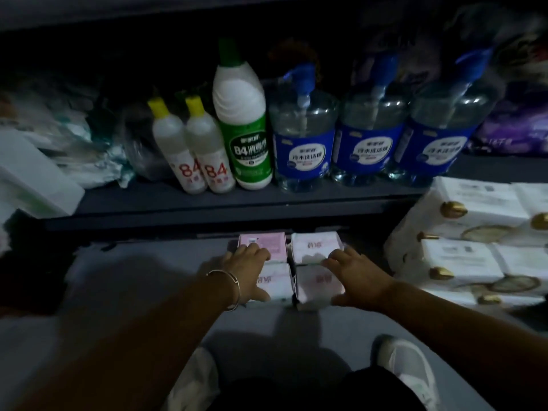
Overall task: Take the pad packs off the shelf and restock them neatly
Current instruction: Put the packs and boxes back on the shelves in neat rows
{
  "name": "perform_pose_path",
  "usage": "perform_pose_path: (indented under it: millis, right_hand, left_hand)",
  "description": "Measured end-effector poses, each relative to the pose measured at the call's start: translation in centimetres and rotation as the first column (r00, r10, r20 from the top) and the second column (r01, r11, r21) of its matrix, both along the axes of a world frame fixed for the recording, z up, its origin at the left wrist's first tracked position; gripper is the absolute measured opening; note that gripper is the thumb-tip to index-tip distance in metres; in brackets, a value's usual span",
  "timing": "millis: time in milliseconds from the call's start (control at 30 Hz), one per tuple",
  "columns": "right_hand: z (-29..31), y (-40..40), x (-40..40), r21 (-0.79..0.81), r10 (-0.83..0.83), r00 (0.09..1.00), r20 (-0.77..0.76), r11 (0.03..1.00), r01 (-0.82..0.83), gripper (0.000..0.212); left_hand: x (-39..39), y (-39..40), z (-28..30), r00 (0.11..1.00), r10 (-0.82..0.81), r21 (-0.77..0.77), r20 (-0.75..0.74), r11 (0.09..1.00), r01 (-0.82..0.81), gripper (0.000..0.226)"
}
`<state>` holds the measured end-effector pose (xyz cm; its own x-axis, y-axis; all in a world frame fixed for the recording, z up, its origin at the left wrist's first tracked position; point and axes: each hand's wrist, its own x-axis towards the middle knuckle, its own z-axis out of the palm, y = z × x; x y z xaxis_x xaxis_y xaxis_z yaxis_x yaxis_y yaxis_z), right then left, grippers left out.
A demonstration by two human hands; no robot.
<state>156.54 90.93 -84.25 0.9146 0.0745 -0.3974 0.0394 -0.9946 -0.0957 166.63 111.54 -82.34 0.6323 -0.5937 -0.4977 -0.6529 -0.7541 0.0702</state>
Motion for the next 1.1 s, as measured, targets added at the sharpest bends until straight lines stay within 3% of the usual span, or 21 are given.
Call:
perform_pose_path:
  millis: [200,367,467,567,667,800,933,1100]
  right_hand:
    - [-3.7,0.6,1.2,-0.083,-0.069,0.993,-0.101,0.995,0.061,0.093]
    - [-5.4,1.3,1.2,-0.209,-0.005,1.000,-0.010,0.978,0.003,0.081]
    - [-6.1,1.2,1.1,-0.183,0.014,0.998,0.055,0.983,-0.003,0.070]
    - [-5.4,1.0,1.2,-0.094,-0.032,0.998,0.057,0.995,0.038,0.073]
    - [-3.4,0.5,1.7,0.085,-0.129,0.991,-0.042,0.988,0.132,0.080]
    - [1.0,-1.2,2.5,0.380,-0.236,0.968,-0.086,0.890,0.251,0.067]
    - [7.3,-3.0,2.7,0.544,-0.302,0.940,-0.158,0.768,0.338,0.055]
    - [16.1,-4.1,2.8,0.677,-0.312,0.947,-0.072,0.683,0.276,0.046]
  left_hand:
    - [0.4,-0.5,-5.1,0.997,-0.047,0.128,0.063,0.991,0.039,0.086]
    - [-0.2,-1.0,-7.4,0.972,-0.081,0.147,0.219,0.988,0.049,0.079]
    - [-0.5,-1.1,-8.2,0.960,-0.074,0.111,0.272,0.993,0.045,0.069]
    - [-0.2,-1.3,-8.0,0.961,-0.119,0.105,0.247,0.990,0.096,0.068]
    - [0.7,-1.5,-6.1,0.985,-0.113,0.109,0.133,0.989,0.099,0.073]
    - [2.5,-1.3,-1.4,0.991,0.066,0.008,-0.119,0.998,-0.065,0.073]
    - [4.3,-1.2,5.4,0.950,0.134,-0.140,-0.283,0.974,-0.179,0.057]
    - [5.1,-1.2,15.2,0.933,0.149,-0.266,-0.327,0.933,-0.242,0.041]
